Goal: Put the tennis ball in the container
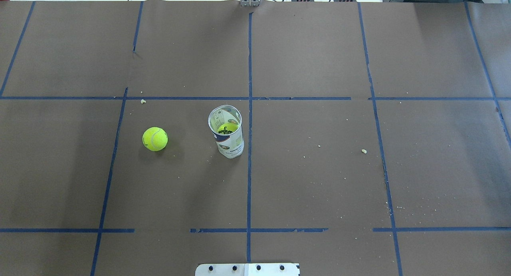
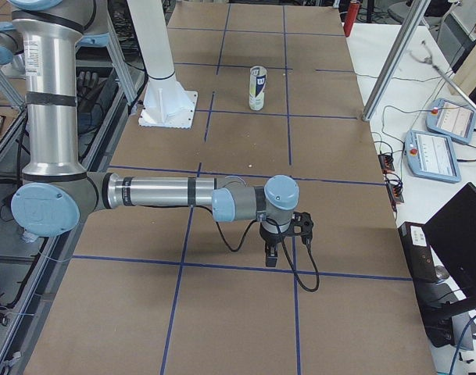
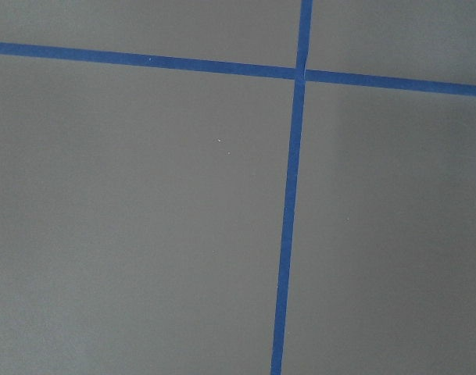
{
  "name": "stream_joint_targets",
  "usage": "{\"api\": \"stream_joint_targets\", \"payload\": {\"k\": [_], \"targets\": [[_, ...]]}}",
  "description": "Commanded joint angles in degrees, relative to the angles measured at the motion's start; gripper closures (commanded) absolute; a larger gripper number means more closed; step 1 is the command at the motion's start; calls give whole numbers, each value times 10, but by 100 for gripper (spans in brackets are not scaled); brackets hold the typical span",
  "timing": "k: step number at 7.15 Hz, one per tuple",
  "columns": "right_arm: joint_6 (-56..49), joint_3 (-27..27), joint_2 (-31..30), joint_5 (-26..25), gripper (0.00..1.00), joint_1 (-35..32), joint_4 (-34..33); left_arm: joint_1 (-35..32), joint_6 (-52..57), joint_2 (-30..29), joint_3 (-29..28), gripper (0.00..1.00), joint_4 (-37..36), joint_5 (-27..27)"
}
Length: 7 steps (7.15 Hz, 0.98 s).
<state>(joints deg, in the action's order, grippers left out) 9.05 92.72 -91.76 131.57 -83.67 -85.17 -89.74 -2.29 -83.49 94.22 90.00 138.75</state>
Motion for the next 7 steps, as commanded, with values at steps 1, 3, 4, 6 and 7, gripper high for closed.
{"api": "stream_joint_targets", "payload": {"k": [1,3,4,6,7], "targets": [[0,0,0,0,0,0,0,-1,3,5,13,0,2,-1],[0,0,0,0,0,0,0,3,0,-17,15,0,5,-24],[0,0,0,0,0,1,0,4,-3,-49,24,0,4,-63],[0,0,0,0,0,0,0,38,-13,-78,76,0,3,-66],[0,0,0,0,0,0,0,66,-83,-92,117,0,-1,-66]]}}
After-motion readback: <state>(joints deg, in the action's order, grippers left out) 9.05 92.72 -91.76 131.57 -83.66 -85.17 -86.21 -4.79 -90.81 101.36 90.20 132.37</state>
